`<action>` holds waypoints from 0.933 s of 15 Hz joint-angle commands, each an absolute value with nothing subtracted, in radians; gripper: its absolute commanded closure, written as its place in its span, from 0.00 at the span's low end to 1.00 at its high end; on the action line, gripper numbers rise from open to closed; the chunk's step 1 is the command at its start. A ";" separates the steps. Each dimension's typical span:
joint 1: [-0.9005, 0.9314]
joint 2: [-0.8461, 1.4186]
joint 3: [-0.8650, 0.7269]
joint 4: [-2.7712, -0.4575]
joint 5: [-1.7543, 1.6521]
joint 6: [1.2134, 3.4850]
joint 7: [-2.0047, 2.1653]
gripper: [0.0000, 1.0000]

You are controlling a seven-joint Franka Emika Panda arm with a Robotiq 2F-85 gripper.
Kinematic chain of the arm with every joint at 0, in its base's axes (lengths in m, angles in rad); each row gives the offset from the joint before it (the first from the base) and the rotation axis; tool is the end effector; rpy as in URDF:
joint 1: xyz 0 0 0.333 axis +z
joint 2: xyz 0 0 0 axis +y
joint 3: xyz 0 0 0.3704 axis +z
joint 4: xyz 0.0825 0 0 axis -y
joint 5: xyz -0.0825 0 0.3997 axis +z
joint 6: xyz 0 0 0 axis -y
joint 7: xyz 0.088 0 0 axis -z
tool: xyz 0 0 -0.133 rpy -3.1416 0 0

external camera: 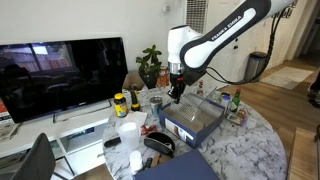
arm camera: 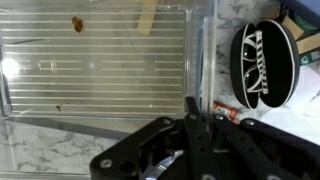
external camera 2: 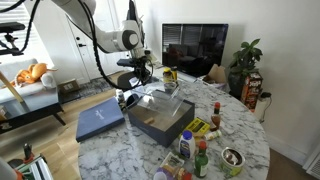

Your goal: Pick up the clear storage container and put it in the blue box, pick up the blub box lid and cover the blue box

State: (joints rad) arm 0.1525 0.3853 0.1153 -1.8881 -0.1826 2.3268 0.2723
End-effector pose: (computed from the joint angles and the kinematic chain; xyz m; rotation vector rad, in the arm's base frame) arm 0.6486 0.1657 0.3235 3.0602 0.1646 0.1235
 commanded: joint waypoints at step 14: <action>0.127 0.430 0.082 -2.010 0.013 2.505 0.188 0.58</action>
State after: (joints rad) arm 0.1151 0.4910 0.0926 -1.9448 -0.0083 2.4780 0.1767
